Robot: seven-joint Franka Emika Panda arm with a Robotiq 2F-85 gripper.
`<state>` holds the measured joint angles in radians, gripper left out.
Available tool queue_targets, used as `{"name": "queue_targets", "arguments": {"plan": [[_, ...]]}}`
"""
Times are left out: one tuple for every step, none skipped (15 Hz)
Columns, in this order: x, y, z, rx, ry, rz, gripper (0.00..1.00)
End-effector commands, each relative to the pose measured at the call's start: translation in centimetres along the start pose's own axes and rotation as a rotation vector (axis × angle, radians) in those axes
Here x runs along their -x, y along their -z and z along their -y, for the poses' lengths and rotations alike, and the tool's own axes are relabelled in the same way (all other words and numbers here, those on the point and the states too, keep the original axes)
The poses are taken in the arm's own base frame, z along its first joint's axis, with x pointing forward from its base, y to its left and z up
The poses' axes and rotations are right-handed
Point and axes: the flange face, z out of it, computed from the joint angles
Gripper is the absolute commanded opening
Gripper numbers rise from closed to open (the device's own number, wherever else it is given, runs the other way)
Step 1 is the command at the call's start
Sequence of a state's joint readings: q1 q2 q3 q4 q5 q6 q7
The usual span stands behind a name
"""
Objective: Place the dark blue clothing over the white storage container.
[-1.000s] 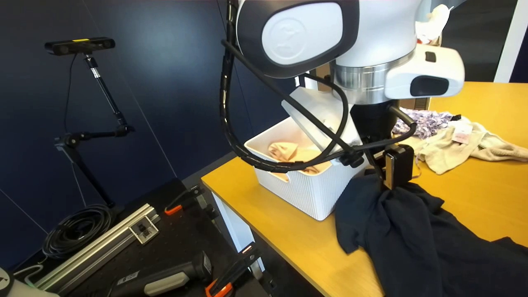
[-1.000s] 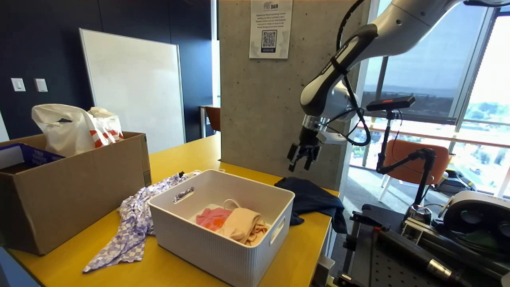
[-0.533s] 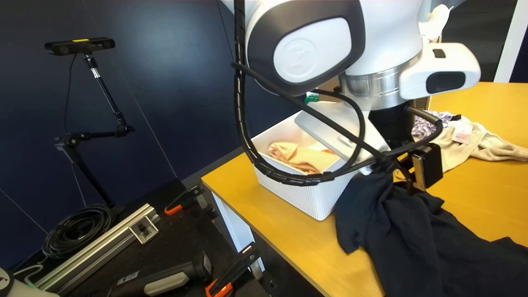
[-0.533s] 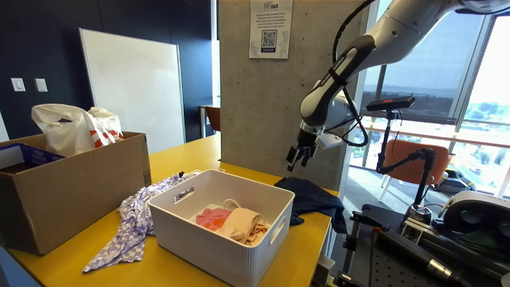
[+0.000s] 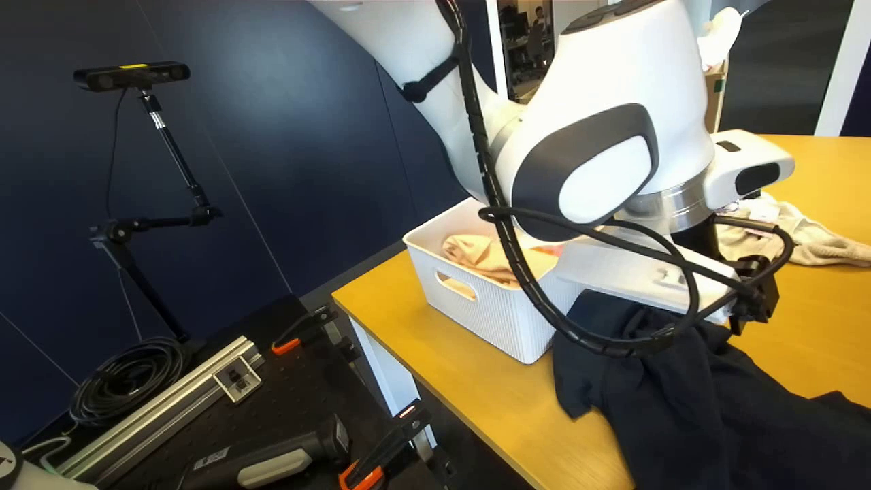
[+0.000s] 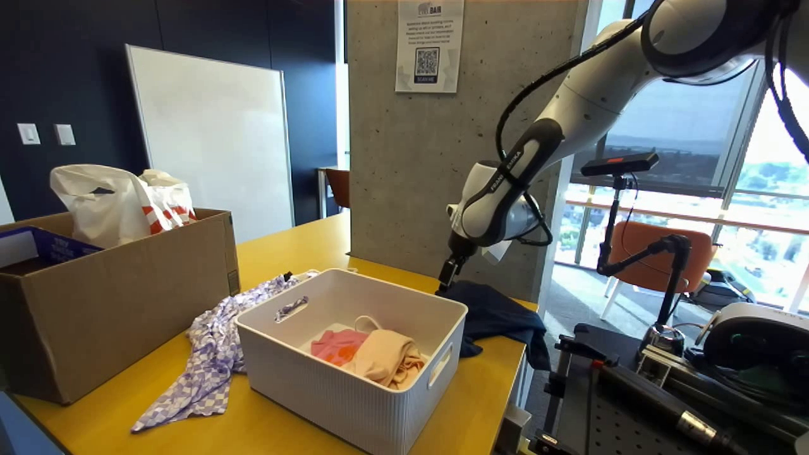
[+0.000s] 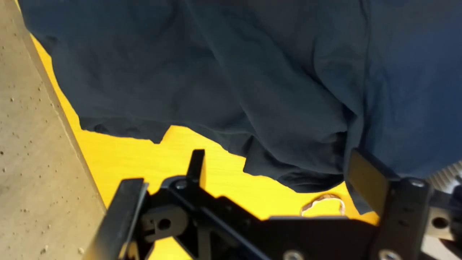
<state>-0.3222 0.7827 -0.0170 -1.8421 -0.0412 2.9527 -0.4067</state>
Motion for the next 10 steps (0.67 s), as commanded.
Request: {"name": "queue_targets", "arguments": {"plan": [[-1.2, 0.6, -1.4, -0.009, 0.177, -0.070, 1.00], [-1.1, 0.9, -1.4, -0.029, 0.217, -0.083, 1.00], [-1.2, 1.1, -1.4, -0.048, 0.253, -0.103, 1.00], [-1.4, 1.2, -1.5, -0.079, 0.279, -0.128, 1.00], [-1.6, 1.2, -1.5, -0.119, 0.293, -0.155, 1.00], [-1.8, 1.3, -1.6, -0.160, 0.303, -0.181, 1.00], [-2.0, 1.3, -1.7, -0.200, 0.314, -0.208, 1.00], [-2.1, 1.4, -1.8, -0.242, 0.328, -0.234, 1.00], [-2.3, 1.4, -2.2, -0.289, 0.334, -0.256, 1.00], [-2.3, 1.4, -2.5, -0.343, 0.337, -0.267, 1.00]]}}
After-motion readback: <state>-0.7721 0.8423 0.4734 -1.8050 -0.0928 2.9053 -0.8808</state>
